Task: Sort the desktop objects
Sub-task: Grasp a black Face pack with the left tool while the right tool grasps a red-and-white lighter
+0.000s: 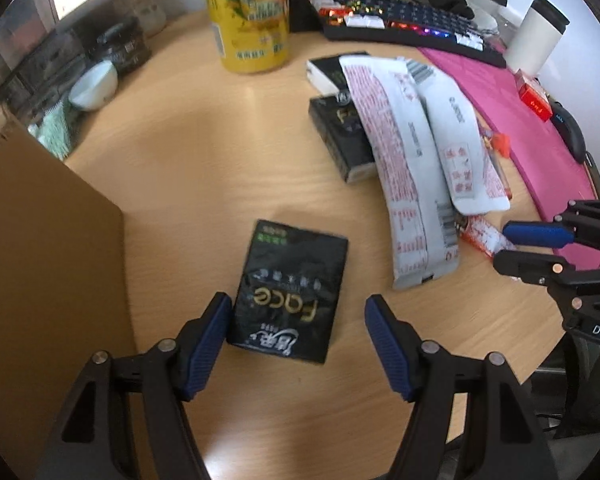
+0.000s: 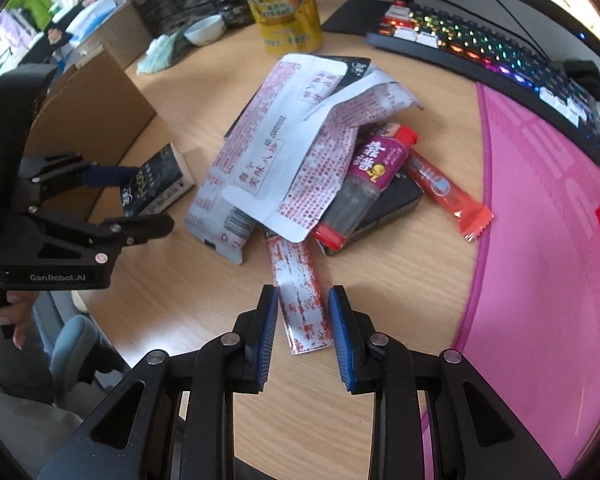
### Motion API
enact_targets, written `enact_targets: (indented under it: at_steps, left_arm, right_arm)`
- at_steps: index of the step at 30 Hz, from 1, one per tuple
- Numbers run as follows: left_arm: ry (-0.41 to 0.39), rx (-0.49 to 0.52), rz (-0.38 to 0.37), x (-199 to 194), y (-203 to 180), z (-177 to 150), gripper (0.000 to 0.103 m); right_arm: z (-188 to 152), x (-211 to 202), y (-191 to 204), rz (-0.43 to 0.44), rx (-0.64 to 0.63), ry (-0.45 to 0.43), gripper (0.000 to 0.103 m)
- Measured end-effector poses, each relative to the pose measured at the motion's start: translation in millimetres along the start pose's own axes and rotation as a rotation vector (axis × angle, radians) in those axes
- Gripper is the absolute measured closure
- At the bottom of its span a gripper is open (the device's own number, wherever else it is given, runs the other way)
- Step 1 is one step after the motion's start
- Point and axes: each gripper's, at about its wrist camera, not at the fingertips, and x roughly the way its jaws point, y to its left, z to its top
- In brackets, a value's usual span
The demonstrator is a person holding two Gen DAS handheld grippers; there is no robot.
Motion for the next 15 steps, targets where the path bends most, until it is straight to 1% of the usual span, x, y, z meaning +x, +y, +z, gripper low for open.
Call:
enact_targets:
  at_steps: [2, 5, 7, 10, 15]
  left_arm:
    - [0.006, -0.009, 0.007, -2.2, 0.1, -5.3, 0.039]
    - [0.02, 0.0, -0.012, -6.6, -7.4, -17.8, 0.04]
    - [0.018, 0.005, -0.009, -8.9, -13.3, -26.2, 0.039]
    - [0.011, -0.01, -0.037, -11.8, -14.5, -31.5, 0.039]
    - [-0.052, -0.077, -0.063, -29.6, 2.0, -24.3, 0.039]
  right_arm:
    - [-1.3, 0.2, 2.7, -0.003, -0.007, 0.009, 0.078]
    - [-10.6, -2.8, 7.6, 0.006, -0.01, 0.026, 0.079]
    - [-18.0, -4.7, 11.2, 0.004, -0.008, 0.035, 0.079]
    - [-25.5, -7.4, 13.4, 0.016, 0.006, 0.036, 0.079]
    - [-22.1, -13.4, 9.4, -0.007, 0.046, 0.01, 0.078]
